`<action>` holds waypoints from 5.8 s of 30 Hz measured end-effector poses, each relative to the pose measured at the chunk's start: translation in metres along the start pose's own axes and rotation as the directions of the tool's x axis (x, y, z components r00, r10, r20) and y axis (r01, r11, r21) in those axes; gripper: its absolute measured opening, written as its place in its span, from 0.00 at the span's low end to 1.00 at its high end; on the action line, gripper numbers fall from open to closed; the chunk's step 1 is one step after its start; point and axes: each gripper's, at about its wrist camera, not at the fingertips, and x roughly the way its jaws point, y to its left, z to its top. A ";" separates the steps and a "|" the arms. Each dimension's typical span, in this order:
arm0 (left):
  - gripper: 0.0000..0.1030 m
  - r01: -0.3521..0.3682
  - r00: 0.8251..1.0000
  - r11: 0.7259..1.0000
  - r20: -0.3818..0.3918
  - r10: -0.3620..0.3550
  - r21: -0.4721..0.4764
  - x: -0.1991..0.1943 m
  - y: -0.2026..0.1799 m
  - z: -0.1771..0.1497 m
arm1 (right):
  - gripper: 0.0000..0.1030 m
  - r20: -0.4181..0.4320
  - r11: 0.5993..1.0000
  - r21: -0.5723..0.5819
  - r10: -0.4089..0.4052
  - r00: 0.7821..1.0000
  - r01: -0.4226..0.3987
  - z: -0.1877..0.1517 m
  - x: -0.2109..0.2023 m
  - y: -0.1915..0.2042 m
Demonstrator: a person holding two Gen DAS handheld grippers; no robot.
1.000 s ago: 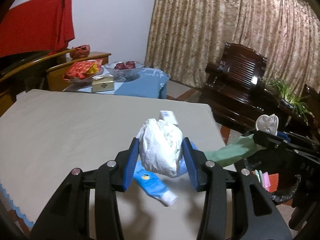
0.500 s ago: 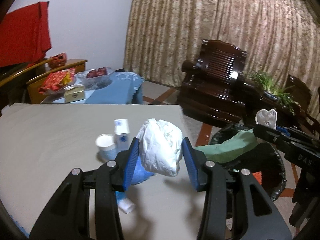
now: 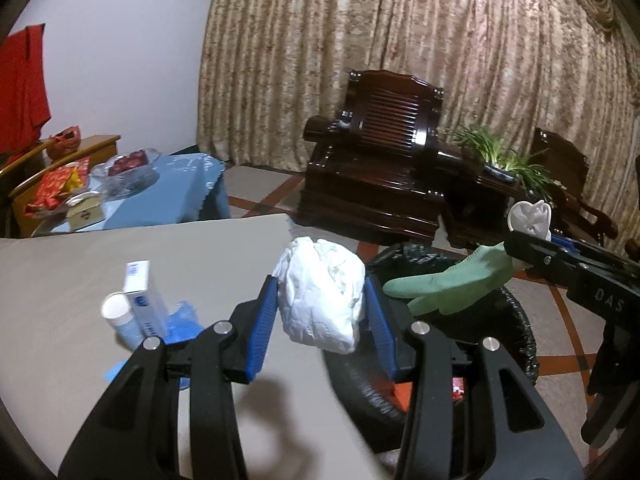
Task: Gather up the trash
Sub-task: 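Carry the tissue ball and green glove over the bin with both grippers, then open both grippers to drop the tissue and glove into the bin, then move both tools back to the table toward the blue tube, then grasp the blue hand cream tube with the left gripper, then grasp the blue plastic bag with the right gripper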
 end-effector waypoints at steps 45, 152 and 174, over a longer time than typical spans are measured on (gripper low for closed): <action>0.88 0.063 0.993 0.997 -0.101 -0.058 0.051 0.056 -0.045 -0.016 | 0.94 -0.017 0.983 0.091 -0.158 0.987 0.159 -0.038 -0.002 -0.079; 0.35 -0.458 0.882 0.837 -0.272 0.385 -0.300 -0.004 0.258 -0.133 | 0.94 -0.303 0.964 -0.147 0.171 0.937 -0.223 -0.096 0.227 0.219; 0.35 -0.436 0.895 0.852 -0.241 0.377 -0.288 -0.009 0.246 -0.118 | 0.39 -0.357 0.955 -0.094 0.233 0.905 -0.283 -0.090 0.213 0.208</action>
